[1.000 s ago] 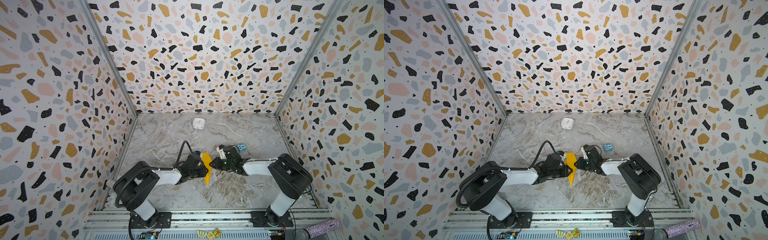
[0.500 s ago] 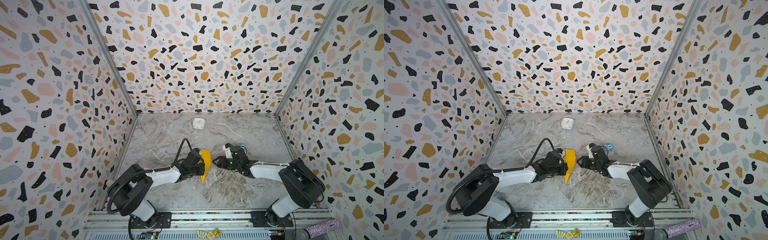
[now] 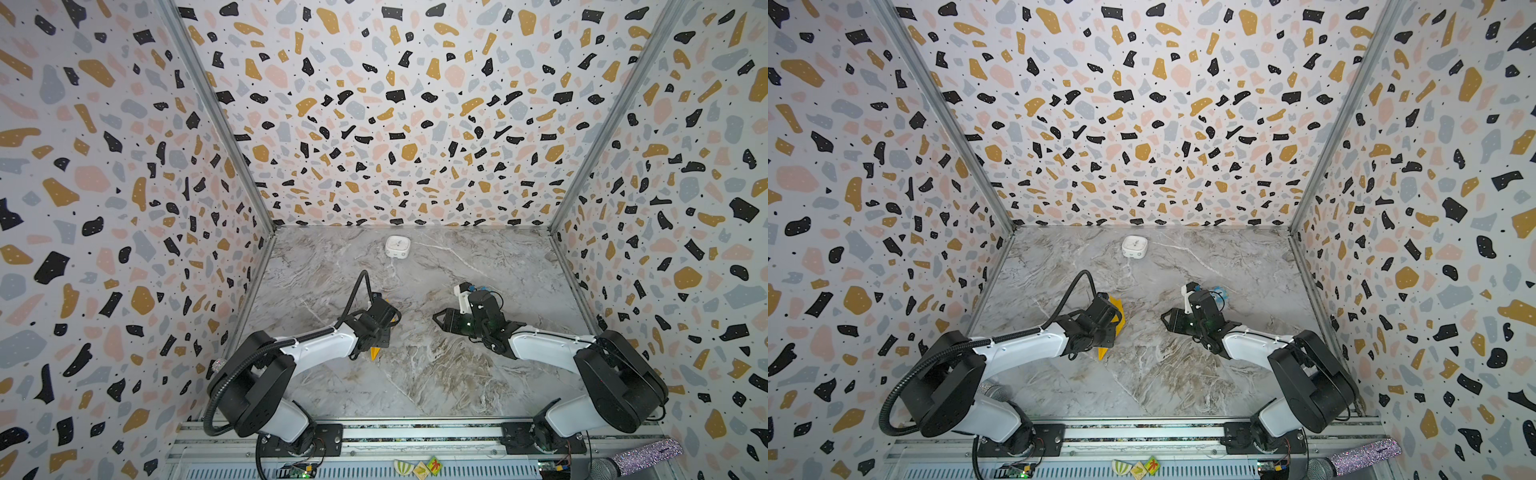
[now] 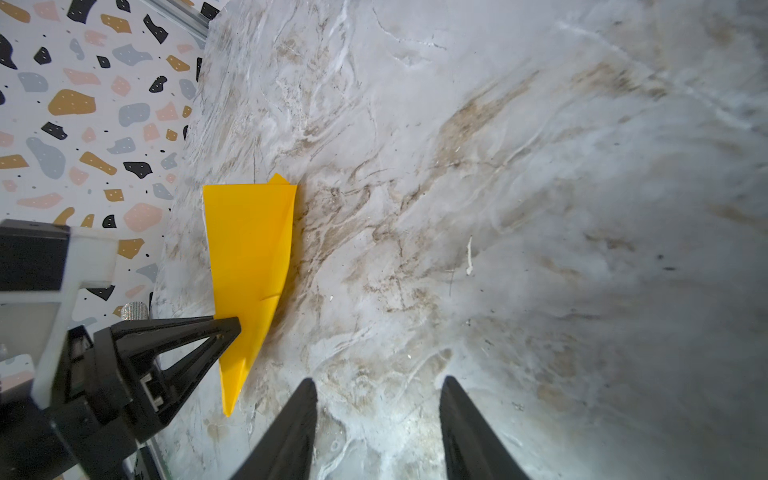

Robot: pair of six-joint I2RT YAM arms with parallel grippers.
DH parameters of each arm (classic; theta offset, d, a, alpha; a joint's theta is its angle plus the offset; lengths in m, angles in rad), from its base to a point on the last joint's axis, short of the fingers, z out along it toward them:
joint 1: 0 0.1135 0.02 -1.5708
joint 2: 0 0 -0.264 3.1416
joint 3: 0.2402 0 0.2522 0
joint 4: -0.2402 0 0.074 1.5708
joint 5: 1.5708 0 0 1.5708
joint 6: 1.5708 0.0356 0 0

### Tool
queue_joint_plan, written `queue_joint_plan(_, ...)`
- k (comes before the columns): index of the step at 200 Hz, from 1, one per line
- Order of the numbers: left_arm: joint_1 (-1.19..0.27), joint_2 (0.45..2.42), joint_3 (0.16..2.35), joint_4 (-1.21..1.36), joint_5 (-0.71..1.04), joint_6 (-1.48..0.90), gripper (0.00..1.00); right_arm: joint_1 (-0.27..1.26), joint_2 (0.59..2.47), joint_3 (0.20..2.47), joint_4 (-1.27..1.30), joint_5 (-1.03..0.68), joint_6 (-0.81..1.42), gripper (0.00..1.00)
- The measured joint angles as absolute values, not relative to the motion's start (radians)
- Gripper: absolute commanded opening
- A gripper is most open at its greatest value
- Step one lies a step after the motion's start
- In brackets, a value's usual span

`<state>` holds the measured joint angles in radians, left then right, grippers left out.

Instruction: Fold a paper plane with a square sheet of paper (pick it up from the middle)

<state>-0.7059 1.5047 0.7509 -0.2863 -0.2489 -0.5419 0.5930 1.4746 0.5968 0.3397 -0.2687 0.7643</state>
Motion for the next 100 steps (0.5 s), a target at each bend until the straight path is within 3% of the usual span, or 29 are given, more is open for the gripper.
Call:
queue_joint_plan(17, -0.702, 1.522, 0.751, -0.287, -0.249, -0.539, 0.18, 0.593, 1.475, 0.595, 0.34, -0.269, 0.764, 0.5)
queue_joint_plan(69, -0.695, 1.557, 0.751, -0.279, -0.241, -0.538, 0.2, 0.593, 1.475, 0.59, 0.34, -0.273, 0.765, 0.49)
queue_joint_plan(100, -0.694, 1.574, 0.751, -0.257, -0.234, -0.537, 0.12, 0.593, 1.48, 0.59, 0.34, -0.276, 0.765, 0.49)
